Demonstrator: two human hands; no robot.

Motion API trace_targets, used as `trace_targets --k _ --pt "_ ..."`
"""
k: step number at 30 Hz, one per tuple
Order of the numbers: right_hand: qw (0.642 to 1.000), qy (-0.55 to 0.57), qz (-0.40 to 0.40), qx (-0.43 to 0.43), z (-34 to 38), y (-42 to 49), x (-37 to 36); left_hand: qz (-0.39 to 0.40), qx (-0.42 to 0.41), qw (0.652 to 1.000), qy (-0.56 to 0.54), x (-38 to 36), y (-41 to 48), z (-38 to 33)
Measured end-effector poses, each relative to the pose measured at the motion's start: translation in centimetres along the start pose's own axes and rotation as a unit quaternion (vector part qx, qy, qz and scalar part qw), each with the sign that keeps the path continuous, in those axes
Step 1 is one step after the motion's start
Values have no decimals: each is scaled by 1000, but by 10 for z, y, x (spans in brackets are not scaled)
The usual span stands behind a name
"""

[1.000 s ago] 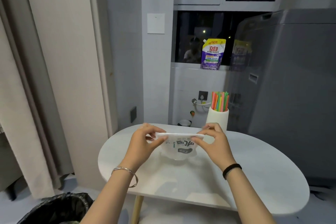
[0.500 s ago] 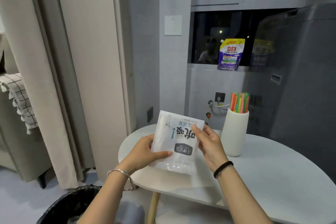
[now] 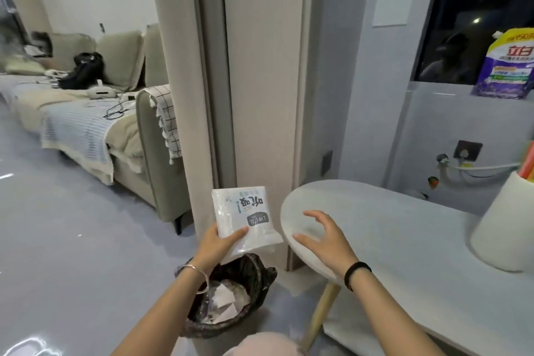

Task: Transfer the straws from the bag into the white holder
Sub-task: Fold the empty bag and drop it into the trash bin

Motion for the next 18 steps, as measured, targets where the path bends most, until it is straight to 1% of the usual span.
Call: trace_targets --k 2,4,6,9,13,15,18 --pt "996 -85 15 19 -5 7 -19 -40 46 998 -6 16 -4 32" --pt "984 -172 33 39 -12 13 -33 -74 86 993 -13 26 -6 62" --pt "973 -222 55 37 -21 17 -47 -101 129 986 -28 34 -8 88" --pt "967 -243 70 13 -37 22 -55 -121 183 975 -32 39 -6 117" --pt "961 -272 50 27 -46 27 -58 -144 231 961 -45 39 1 148" --pt "960 -275 45 30 -47 28 -59 -145 251 957 -26 37 4 160" --pt "958 -284 40 31 -47 29 -59 -113 287 951 34 30 4 170"
Point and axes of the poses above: each hand's wrist, its own y-axis towards the middle knuckle, its own x-axis out of the back of the hand, z = x × y, the point moved 1 cm from there along y, towards the middle knuckle, and after that the axes turned 3 degrees about -x, right-handed, at the moved point
